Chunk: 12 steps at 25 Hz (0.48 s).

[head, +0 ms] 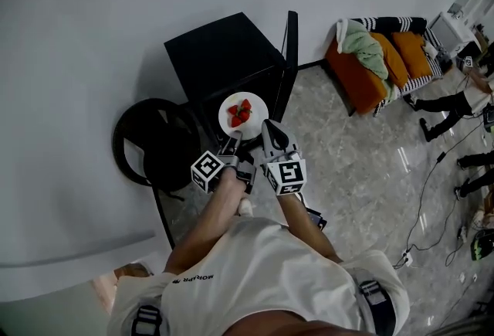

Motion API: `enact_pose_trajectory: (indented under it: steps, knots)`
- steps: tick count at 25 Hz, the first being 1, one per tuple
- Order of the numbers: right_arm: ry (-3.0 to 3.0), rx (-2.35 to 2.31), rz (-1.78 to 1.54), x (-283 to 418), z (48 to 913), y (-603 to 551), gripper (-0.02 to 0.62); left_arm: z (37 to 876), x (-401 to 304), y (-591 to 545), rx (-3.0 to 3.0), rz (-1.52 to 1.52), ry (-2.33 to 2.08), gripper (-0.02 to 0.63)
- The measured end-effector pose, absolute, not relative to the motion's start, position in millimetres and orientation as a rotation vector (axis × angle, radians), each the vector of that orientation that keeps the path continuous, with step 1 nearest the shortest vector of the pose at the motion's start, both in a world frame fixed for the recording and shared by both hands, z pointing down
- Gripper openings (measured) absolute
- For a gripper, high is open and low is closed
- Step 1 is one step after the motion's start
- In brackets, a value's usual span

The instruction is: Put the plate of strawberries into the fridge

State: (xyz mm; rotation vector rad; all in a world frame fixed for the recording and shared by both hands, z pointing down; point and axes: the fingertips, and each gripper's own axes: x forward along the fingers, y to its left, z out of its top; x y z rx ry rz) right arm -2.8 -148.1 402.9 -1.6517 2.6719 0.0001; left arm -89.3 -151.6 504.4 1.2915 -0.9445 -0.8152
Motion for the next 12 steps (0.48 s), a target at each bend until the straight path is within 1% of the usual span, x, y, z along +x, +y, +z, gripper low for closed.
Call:
enact_pose_trajectory:
  steps: [12]
  knots:
    - [2.676,-1.689,-0.023,-5.1,416.6,-162.7,0.012,518.7,-88.2,-170.5,1.265,-0.787,-0.922,0.009]
